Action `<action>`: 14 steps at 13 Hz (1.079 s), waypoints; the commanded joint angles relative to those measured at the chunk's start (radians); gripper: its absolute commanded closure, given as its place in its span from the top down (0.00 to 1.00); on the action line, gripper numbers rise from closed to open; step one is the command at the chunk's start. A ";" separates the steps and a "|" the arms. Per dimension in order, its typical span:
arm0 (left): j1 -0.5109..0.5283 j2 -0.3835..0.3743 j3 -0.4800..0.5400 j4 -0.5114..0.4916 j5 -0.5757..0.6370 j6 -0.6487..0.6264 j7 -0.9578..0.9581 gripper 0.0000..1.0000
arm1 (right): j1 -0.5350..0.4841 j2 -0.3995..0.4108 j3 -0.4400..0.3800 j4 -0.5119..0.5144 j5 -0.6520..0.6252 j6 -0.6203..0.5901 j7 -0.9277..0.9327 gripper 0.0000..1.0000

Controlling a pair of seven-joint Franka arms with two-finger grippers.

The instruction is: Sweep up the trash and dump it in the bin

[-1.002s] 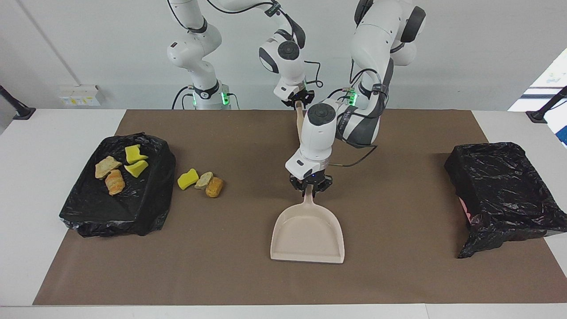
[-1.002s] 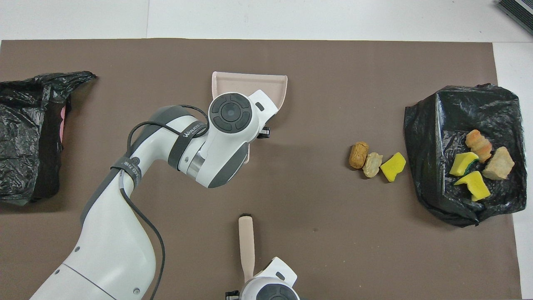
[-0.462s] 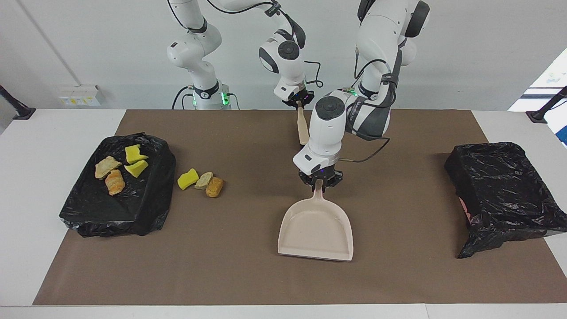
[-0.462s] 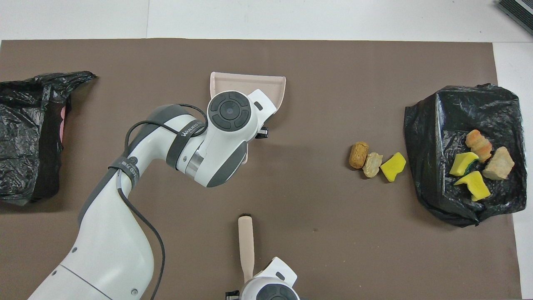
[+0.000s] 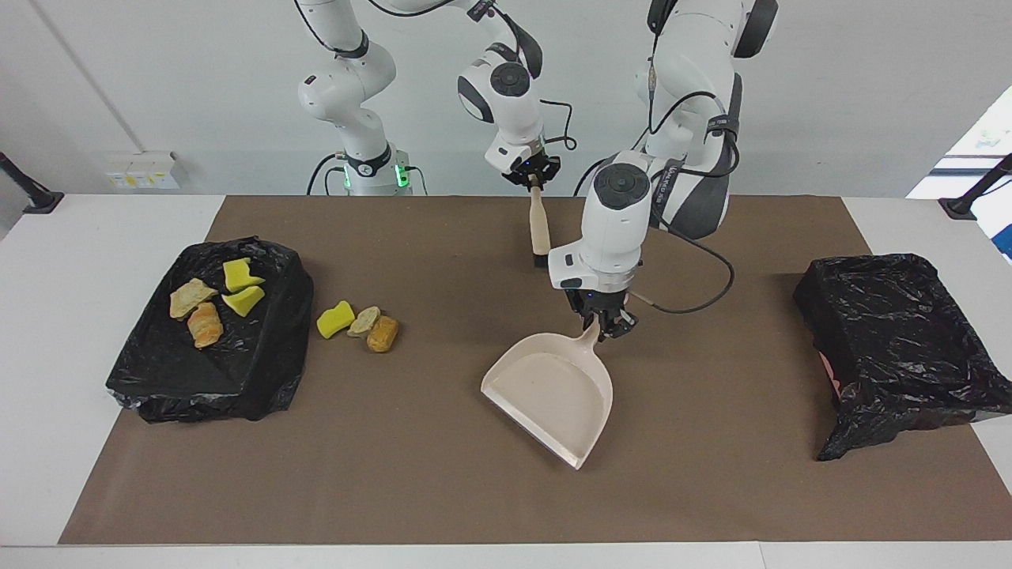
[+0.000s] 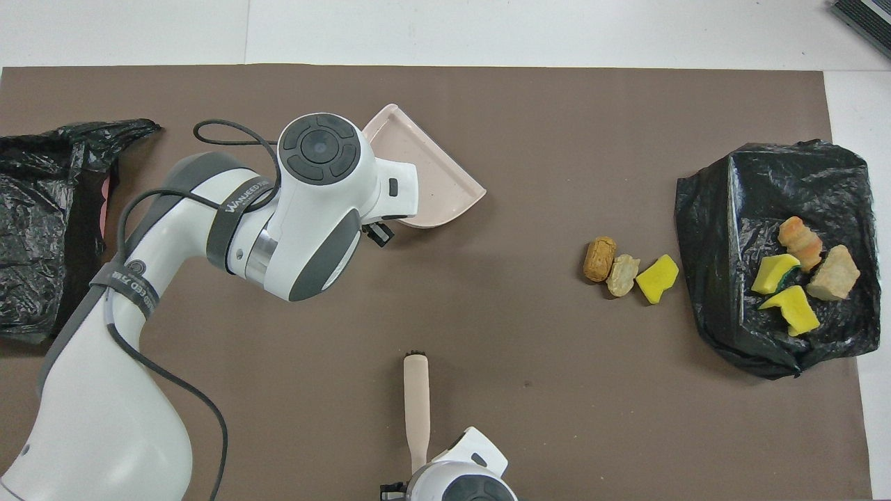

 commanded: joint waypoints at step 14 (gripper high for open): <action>-0.030 -0.147 -0.005 -0.246 0.013 -0.002 0.537 0.00 | -0.739 -0.105 0.008 0.095 -0.670 -0.437 -0.512 0.00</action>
